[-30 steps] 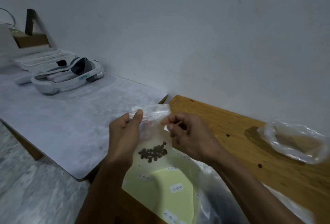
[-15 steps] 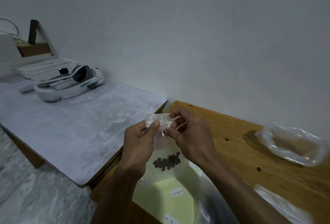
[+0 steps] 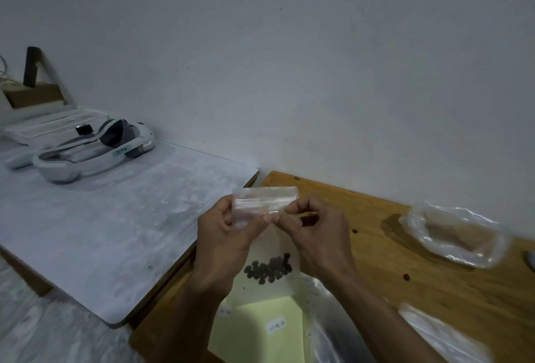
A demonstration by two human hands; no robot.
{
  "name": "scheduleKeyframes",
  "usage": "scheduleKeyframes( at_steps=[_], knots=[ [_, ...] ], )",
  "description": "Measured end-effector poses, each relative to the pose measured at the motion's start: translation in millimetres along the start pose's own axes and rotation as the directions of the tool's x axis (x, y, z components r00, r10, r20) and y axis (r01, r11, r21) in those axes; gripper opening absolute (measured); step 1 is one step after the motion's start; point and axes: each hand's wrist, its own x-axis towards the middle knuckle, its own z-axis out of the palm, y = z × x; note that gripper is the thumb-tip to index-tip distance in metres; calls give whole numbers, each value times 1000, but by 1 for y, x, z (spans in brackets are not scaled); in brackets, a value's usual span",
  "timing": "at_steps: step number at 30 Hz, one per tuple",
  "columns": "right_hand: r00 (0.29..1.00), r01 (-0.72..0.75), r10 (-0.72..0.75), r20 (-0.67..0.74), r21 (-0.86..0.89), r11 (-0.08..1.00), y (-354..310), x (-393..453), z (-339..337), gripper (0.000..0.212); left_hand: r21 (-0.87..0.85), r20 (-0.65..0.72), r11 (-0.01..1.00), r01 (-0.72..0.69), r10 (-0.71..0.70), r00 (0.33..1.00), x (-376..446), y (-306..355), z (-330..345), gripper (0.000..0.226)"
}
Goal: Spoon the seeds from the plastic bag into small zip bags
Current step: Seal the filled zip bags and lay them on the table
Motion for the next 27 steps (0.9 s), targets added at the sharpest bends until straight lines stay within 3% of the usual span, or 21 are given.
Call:
scheduleKeyframes(
  at_steps=[5, 9, 12, 15, 20, 27],
  knots=[
    [1000, 27, -27, -5, -27, 999, 14, -1, -4, 14, 53, -92, 998, -19, 24, 995, 13, -4, 13, 25],
    [995, -6, 15, 97, -99, 995, 26, 3, -12, 29, 97, -105, 994, -52, 63, 993, 36, -4, 23, 21],
    [995, -98, 98, 11, -21, 995, 37, 21, -12, 33, 233, -22, 970, -62, 69, 997, 61, -5, 32, 36],
    [982, -149, 151, -113, 24, 988, 49, 49, -7, 38, 398, 99, 917, -40, 0, 995, 83, -16, 37, 75],
    [967, -209, 181, -181, -150, 966, 81, 92, 14, 44, 520, 136, 849, -88, 19, 991, 117, -46, 52, 77],
    [984, -180, 162, -80, -509, 842, 115, 121, 39, 47, 681, 147, 722, -123, 30, 989, 159, -79, 55, 72]
  ],
)
